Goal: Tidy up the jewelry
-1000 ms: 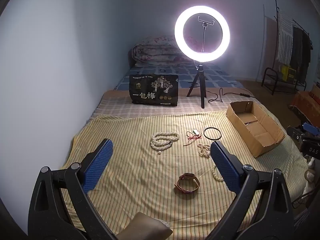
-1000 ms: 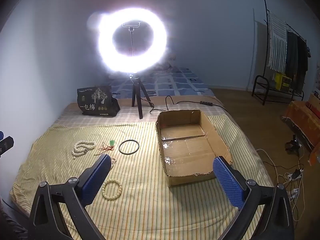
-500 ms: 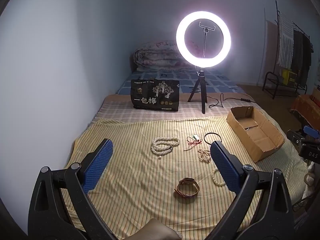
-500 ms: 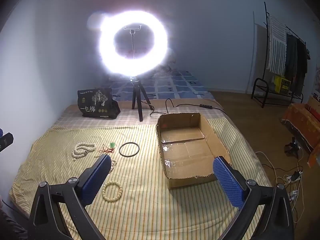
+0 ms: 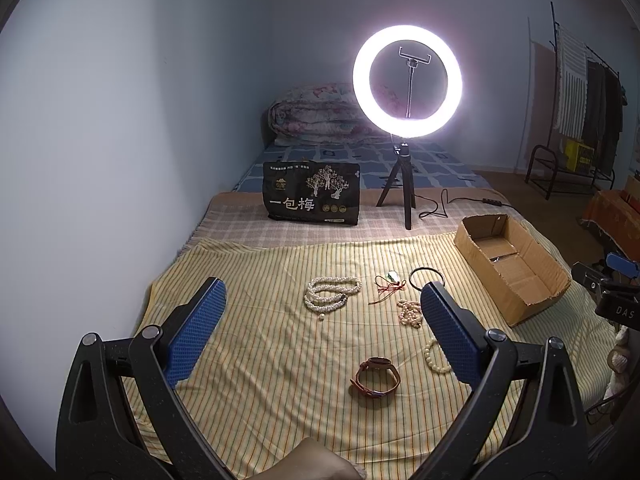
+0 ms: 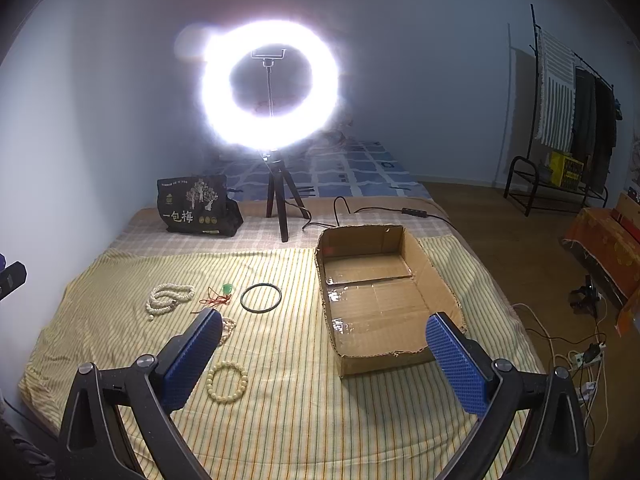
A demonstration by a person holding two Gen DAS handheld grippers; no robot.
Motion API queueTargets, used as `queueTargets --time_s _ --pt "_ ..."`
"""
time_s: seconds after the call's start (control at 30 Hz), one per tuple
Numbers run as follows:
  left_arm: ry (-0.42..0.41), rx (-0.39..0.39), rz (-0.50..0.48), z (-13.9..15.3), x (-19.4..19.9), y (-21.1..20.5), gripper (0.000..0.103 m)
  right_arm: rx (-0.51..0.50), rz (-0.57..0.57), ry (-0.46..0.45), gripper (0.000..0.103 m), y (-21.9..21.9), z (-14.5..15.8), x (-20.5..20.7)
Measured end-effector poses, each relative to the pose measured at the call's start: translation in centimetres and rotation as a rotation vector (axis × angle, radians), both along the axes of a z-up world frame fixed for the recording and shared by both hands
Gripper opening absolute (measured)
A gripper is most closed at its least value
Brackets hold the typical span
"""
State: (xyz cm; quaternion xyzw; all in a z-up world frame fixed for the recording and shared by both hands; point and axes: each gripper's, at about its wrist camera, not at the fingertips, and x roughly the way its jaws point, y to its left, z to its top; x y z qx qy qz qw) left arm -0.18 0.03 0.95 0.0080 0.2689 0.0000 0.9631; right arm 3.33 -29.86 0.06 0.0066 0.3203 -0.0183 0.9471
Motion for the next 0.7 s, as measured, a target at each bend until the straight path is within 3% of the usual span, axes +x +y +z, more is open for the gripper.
queueTargets --time_s 0.7 --pt "-0.003 0.003 -0.001 0.13 -0.05 0.04 0.1 0.002 0.002 -0.001 0.103 0.07 -0.18 0.01"
